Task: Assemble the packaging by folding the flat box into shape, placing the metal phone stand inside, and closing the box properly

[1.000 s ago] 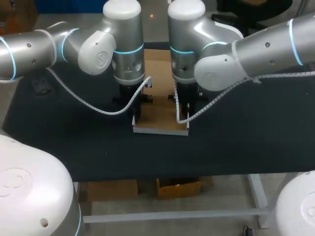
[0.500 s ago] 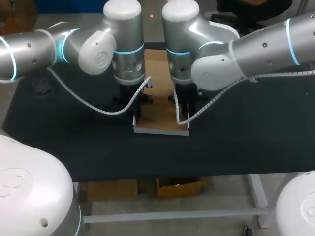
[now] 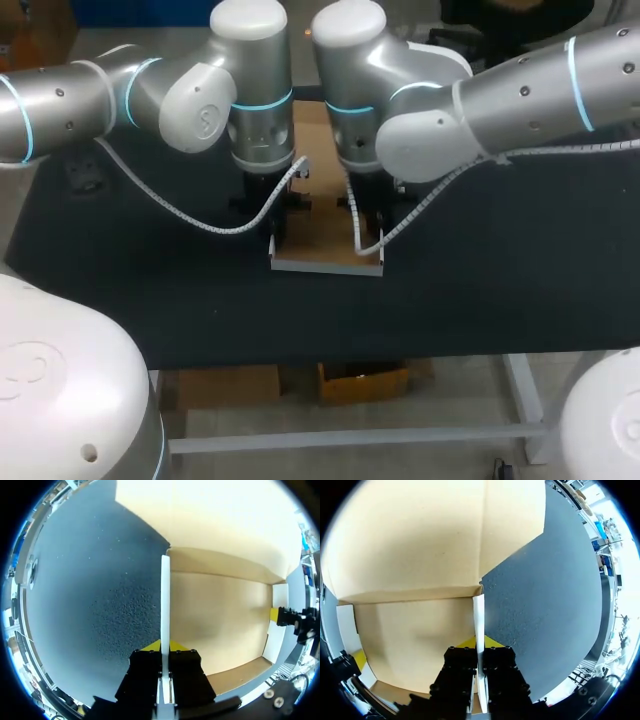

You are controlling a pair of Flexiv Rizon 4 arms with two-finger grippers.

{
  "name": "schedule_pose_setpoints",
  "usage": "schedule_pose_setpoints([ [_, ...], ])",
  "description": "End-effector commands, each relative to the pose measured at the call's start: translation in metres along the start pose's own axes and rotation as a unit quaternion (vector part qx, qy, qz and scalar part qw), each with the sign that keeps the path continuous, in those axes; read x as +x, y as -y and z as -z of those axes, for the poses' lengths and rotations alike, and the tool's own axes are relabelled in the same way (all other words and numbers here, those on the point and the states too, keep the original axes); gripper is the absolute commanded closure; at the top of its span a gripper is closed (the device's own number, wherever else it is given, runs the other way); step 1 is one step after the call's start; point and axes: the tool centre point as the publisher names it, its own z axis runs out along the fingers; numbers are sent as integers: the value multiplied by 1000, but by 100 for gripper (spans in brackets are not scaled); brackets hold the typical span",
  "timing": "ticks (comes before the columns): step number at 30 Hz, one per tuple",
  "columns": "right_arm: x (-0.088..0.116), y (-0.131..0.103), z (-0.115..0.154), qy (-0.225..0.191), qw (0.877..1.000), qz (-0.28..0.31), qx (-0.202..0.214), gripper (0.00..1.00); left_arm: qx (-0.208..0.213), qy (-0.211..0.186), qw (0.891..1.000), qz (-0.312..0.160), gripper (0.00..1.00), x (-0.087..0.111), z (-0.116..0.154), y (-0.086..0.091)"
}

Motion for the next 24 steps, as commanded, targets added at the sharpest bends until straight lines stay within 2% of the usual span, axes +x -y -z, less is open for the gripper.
schedule_pose_setpoints([
  [1, 7, 4, -4, 82, 990, -109, -36, 100, 0, 2, 1000, 0, 100, -1, 2, 0],
  [4, 8, 5, -4, 95, 988, -116, -40, 100, 0, 2, 1000, 0, 100, -1, 2, 0],
  [13, 5, 7, -3, 86, 987, -128, -41, 100, 0, 2, 1000, 0, 100, -1, 2, 0],
  [16, 3, 8, -3, 62, 990, -120, -37, 100, 0, 2, 1000, 0, 100, -1, 2, 0],
  [21, 0, 11, -2, -1, 995, -99, -34, 100, 0, 2, 1000, 0, 100, -1, 2, 0],
  [23, 0, 12, 0, -17, 995, -94, -35, 99, 0, 2, 1000, 0, 100, -1, 2, 0],
  [24, 0, 13, 0, -25, 995, -89, -34, 94, 0, 2, 1000, 0, 100, -1, 2, 0],
])
